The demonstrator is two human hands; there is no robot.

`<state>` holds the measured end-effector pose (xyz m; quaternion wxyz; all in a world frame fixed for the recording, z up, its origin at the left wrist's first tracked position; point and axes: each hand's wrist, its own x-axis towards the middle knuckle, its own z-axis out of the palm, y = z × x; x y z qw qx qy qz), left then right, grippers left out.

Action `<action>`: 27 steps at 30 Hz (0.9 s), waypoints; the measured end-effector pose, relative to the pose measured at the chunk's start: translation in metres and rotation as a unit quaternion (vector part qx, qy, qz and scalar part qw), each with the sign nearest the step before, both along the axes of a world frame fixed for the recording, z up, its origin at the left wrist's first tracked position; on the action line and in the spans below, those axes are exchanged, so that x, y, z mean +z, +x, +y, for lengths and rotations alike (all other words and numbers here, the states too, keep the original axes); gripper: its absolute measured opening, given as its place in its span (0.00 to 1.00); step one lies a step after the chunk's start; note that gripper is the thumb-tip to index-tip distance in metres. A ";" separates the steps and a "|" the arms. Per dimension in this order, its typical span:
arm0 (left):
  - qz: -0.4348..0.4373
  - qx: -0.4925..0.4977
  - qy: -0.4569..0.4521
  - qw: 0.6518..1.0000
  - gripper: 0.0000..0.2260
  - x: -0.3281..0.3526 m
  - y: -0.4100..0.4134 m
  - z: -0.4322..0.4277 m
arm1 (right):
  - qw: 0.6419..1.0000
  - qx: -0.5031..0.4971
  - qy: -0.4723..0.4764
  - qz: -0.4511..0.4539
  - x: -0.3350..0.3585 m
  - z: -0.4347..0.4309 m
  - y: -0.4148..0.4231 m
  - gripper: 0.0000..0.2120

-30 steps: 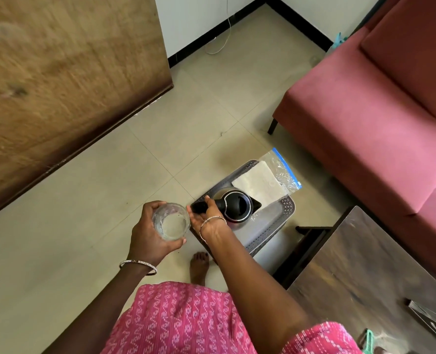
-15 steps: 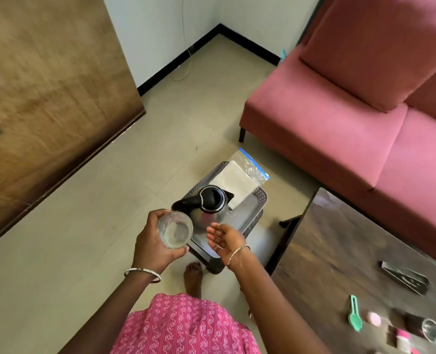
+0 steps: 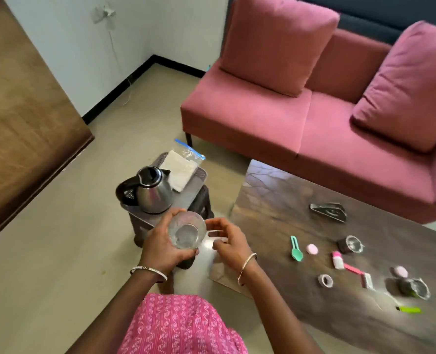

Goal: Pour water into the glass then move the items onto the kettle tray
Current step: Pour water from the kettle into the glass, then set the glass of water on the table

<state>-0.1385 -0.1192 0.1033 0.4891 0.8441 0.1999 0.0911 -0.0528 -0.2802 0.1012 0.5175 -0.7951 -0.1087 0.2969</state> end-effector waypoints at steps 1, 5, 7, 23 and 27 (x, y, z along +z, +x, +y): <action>-0.005 -0.015 -0.004 1.000 0.40 0.003 -0.003 -0.017 | 1.000 0.010 -0.005 -0.016 0.004 -0.020 -0.008 0.25; -0.003 -0.073 -0.013 0.997 0.40 0.012 -0.008 -0.085 | 0.998 0.031 -0.009 -0.048 0.019 -0.093 -0.034 0.31; 0.000 -0.095 -0.020 0.995 0.39 0.017 -0.009 -0.117 | 0.998 0.030 -0.010 -0.048 0.026 -0.128 -0.046 0.35; -0.005 -0.406 -0.082 0.910 0.42 0.044 0.046 -0.336 | 0.957 -0.250 -0.014 -0.145 0.038 -0.346 -0.088 0.42; -0.006 -0.462 -0.090 0.882 0.41 0.045 0.076 -0.381 | 0.934 -0.311 -0.028 -0.174 0.036 -0.384 -0.073 0.38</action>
